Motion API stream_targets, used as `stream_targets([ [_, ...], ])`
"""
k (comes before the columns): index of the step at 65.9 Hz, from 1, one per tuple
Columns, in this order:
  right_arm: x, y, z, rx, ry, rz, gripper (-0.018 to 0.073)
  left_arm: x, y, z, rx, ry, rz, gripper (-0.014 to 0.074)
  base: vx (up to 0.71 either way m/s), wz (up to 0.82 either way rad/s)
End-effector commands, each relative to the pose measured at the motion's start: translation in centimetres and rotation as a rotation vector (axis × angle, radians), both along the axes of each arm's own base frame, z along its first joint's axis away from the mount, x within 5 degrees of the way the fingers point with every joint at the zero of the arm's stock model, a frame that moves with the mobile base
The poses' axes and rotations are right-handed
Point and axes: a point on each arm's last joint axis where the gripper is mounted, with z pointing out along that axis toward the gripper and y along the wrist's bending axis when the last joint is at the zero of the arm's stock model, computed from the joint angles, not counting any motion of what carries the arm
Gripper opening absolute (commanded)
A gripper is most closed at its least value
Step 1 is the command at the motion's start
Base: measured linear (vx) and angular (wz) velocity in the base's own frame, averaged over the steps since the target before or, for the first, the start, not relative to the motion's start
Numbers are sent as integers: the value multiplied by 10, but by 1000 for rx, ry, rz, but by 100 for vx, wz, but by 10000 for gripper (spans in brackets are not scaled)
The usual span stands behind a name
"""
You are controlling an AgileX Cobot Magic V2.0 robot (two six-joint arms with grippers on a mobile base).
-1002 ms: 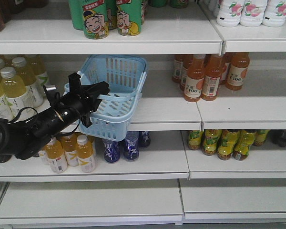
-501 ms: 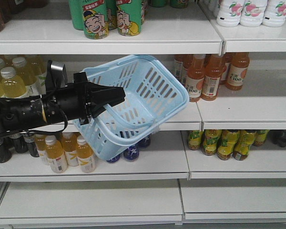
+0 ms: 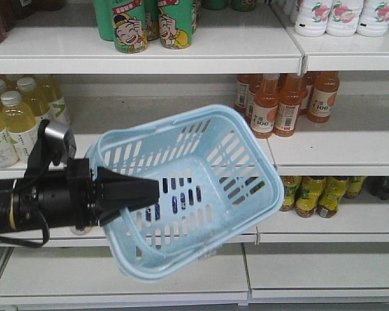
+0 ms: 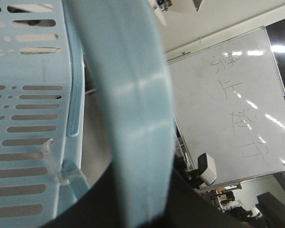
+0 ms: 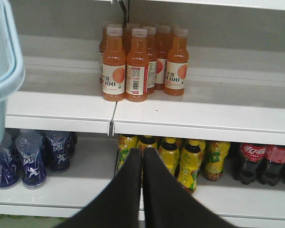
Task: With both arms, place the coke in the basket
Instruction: 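Lift the light-blue basket off the shelf with the left gripper, then hold the basket low in the left gripper while turning the base away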
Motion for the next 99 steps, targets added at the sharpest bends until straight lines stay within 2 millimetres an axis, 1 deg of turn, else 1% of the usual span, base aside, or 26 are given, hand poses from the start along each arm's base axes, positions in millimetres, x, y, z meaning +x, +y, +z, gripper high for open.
stream_targets([
  [1, 0, 0, 5, -11, -80, -2, -2, -26, -2, 17, -179, -23, -134, -8, 0, 0],
  [13, 0, 0, 5, -11, -80, -2, -2, -44, 0, -9, -94, 61, -193, -8, 0, 0],
  [25, 0, 0, 5, -11, -79, -2, -2, -51, 1, -19, -75, 80, -200, -8, 0, 0],
  [48, 0, 0, 5, -11, -79, -2, -2, -55, 1, -22, -35, 83, -243, -8, 0, 0],
  [99, 0, 0, 5, -11, -81, -2, -2, -54, 1, -21, -40, 78, -238, -6, 0, 0],
])
